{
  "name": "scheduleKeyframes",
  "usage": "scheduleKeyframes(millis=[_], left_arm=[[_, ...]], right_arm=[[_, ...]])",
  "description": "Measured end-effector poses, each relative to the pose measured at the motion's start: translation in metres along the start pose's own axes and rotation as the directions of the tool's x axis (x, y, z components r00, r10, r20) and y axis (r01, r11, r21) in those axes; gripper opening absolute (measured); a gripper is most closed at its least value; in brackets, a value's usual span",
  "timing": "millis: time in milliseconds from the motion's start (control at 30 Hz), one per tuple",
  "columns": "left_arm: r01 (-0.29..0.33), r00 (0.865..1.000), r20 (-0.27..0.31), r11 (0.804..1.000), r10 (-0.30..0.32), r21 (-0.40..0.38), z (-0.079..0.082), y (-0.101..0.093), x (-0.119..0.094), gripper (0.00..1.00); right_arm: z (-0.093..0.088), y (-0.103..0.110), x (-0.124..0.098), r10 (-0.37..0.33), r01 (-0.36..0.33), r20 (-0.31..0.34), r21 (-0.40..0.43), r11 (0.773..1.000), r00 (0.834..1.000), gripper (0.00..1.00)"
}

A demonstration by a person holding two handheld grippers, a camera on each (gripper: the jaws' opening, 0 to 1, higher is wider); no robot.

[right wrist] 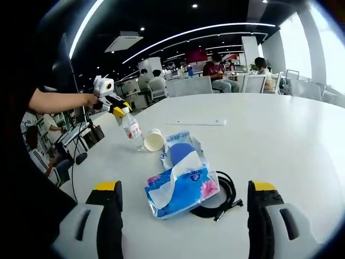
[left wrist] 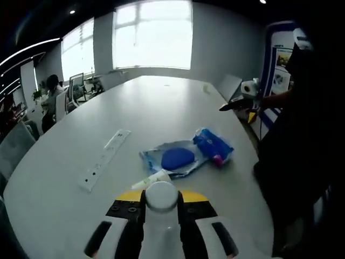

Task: Arrange the tabletop items into an orderly group along one side of the table until the central work area is clear of visible clutter.

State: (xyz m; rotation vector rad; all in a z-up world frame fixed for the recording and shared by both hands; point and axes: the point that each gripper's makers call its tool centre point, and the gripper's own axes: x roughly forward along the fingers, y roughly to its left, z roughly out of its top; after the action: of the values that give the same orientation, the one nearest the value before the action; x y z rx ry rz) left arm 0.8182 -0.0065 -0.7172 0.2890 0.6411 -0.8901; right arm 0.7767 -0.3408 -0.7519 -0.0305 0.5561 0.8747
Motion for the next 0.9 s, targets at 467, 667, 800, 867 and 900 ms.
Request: scheduleKeyframes(millis=[467,667,800,867,900], left_arm=[[-0.017,0.999,0.049,0.997,0.021,-0.079,-0.006,0.019,0.005,0.33],[-0.046,0.995,0.085,0.994,0.054,-0.095,0.006,0.022,-0.001,0.46],[-0.079,0.988,0.119,0.986,0.096,-0.144,0.011,0.023,-0.008,0.54],[-0.094,0.984,0.140,0.984,0.115,-0.149,0.014,0.022,-0.013,0.56],[-0.099,0.979,0.160,0.980,0.126,-0.171,0.016,0.021,-0.017,0.56]], right_arm=[[-0.001,0.002,0.000,0.006,-0.006,-0.002,0.013,1.000,1.000,0.91],[-0.001,0.003,0.002,0.009,-0.008,-0.005,0.006,1.000,1.000,0.92],[0.001,0.003,0.003,0.014,-0.014,-0.005,-0.001,1.000,1.000,0.94],[0.001,0.004,0.003,0.019,-0.019,-0.007,-0.002,1.000,1.000,0.95],[0.001,0.003,0.003,0.020,-0.020,-0.007,-0.003,1.000,1.000,0.95]])
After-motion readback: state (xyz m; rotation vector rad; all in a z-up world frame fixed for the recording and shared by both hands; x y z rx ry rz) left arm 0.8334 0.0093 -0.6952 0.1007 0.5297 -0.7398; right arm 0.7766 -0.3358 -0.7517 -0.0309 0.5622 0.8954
